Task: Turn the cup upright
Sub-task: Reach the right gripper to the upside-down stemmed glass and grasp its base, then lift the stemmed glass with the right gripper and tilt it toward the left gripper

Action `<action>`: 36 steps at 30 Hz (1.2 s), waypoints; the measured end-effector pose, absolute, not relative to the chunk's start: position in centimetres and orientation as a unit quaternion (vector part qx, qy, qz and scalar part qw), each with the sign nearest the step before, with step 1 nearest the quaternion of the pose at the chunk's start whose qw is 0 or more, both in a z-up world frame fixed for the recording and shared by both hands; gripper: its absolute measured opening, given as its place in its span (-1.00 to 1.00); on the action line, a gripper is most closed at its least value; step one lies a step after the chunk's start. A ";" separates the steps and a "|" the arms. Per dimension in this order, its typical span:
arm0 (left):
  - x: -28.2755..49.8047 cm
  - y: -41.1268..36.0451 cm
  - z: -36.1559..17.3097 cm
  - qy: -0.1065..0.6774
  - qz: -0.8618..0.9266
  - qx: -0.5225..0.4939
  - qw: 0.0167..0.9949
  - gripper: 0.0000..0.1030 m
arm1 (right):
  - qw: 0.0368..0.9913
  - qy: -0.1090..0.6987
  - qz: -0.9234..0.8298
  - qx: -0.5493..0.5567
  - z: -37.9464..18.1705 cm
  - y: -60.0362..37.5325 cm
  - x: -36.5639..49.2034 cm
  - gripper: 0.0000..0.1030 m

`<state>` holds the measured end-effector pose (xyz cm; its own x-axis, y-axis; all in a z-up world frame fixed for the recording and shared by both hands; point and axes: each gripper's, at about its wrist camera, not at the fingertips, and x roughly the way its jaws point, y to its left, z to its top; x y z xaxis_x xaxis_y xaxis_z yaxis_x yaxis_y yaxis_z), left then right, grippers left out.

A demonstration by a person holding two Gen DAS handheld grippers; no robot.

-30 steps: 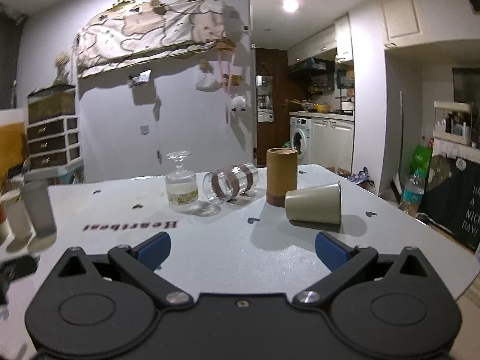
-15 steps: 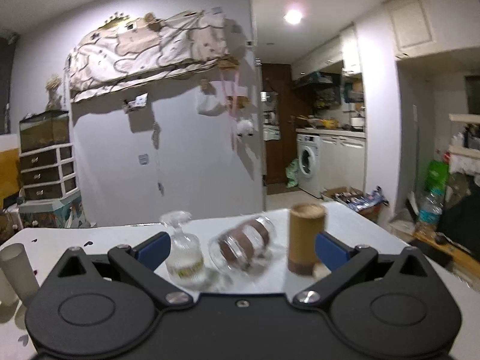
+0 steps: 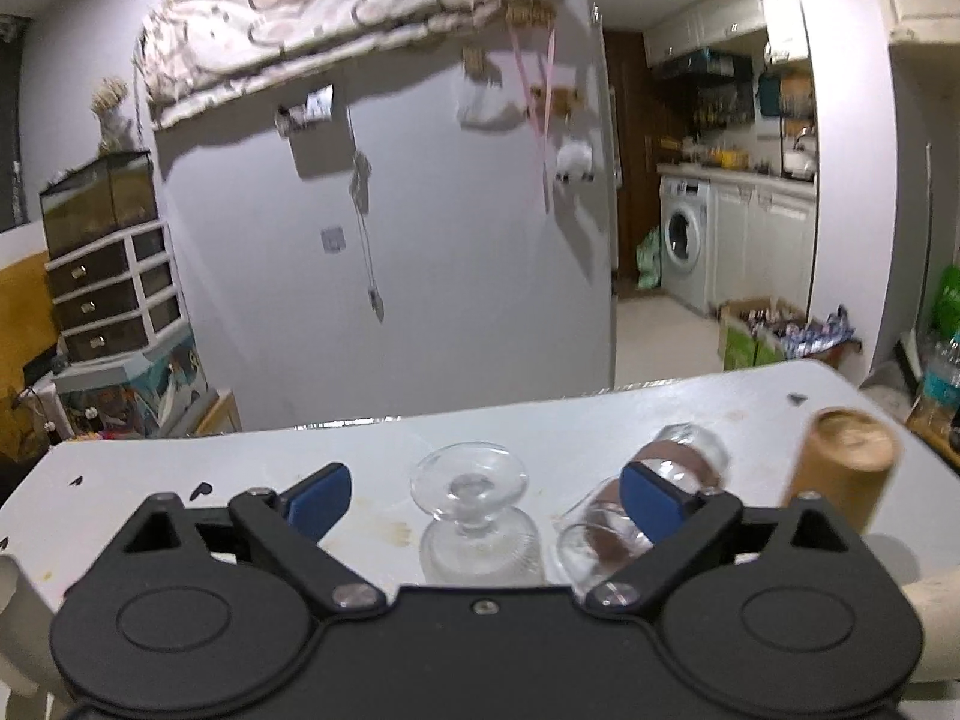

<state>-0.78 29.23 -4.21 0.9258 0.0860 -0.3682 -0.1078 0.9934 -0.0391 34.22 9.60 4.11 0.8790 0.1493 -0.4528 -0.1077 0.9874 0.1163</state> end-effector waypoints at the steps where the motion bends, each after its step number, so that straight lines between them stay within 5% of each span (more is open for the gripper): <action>1: -0.7 29.5 -4.3 0.187 0.052 -0.030 0.980 1.00 | 0.967 0.243 0.066 0.043 3.8 9.9 35.0 0.86; 5: -0.6 30.4 -4.5 0.192 0.059 -0.035 0.979 1.00 | 0.962 0.265 0.057 0.034 2.4 10.9 37.5 0.73; 11: -0.1 31.2 -4.9 0.202 0.070 -0.044 0.976 1.00 | 0.960 0.273 0.057 0.037 1.3 11.2 38.8 0.17; 36: -0.5 27.7 -4.9 0.199 0.001 -0.036 0.979 1.00 | 0.923 0.263 0.278 -0.045 2.1 13.3 16.1 0.16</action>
<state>-0.48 27.71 -4.92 0.9211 -0.0121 -0.3890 -0.0167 0.9974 -0.0707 16.11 13.28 2.15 0.7069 0.4890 -0.5111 -0.5366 0.8415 0.0631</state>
